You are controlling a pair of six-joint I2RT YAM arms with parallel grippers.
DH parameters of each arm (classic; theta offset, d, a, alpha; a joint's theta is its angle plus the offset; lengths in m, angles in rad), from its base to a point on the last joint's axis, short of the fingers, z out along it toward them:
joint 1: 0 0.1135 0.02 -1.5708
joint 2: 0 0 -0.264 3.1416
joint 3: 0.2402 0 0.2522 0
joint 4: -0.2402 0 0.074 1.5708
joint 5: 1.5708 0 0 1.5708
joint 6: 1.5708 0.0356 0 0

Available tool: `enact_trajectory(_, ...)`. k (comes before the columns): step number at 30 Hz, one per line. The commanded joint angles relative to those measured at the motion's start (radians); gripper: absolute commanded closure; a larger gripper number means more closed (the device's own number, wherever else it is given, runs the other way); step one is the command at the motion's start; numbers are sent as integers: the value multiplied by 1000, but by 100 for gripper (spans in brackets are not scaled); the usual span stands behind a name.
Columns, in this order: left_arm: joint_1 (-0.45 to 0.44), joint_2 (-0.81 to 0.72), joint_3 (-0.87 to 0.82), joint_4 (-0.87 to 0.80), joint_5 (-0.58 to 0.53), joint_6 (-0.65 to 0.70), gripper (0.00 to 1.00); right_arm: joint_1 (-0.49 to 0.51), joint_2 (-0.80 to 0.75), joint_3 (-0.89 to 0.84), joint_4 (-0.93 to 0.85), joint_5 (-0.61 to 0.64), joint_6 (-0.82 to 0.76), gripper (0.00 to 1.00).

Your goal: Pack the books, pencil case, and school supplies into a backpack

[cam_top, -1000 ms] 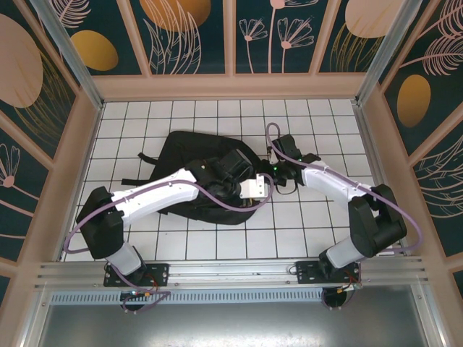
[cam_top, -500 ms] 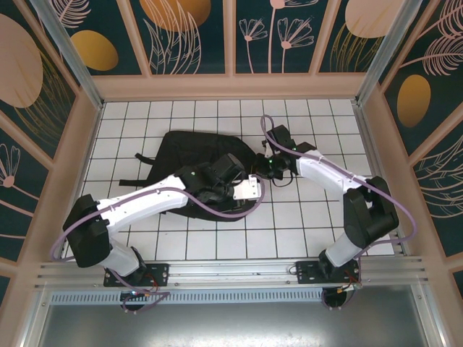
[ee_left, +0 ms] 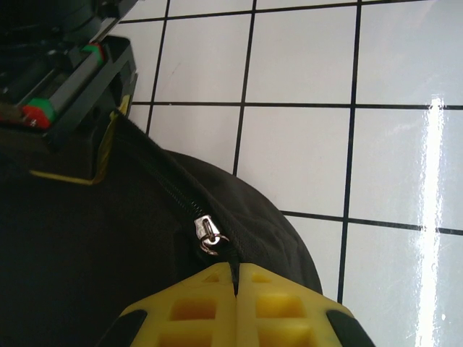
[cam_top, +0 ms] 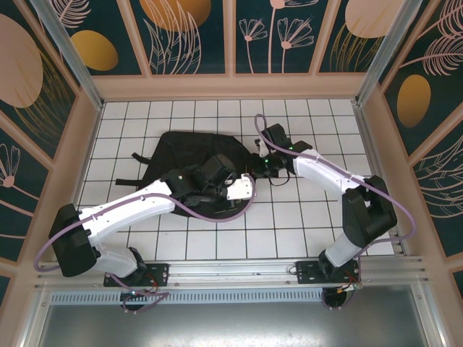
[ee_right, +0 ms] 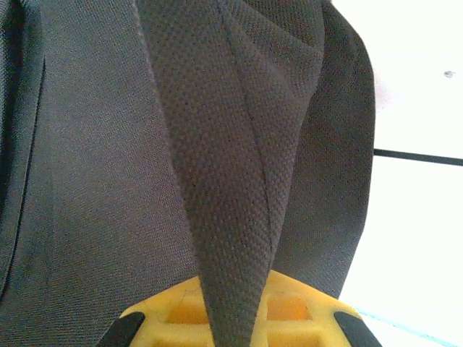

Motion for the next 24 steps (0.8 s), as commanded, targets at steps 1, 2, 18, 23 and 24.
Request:
enact_trajectory(1, -16, -5, 41, 26, 5, 48, 100, 27, 13, 37, 71, 12, -41, 100)
enact_trajectory(2, -12, 3, 49, 26, -2, 56, 100, 33, 10, 34, 70, 16, -44, 100)
enact_trajectory(18, 33, -1, 129, -93, 67, 26, 100, 26, -5, -9, 69, 57, -57, 100)
enact_trajectory(23, 17, -66, 64, -210, 44, -33, 100, -8, -20, -23, 70, 58, -57, 100)
enact_trajectory(24, 14, -86, 42, -220, 36, -45, 100, -7, -21, -23, 69, 59, -57, 100)
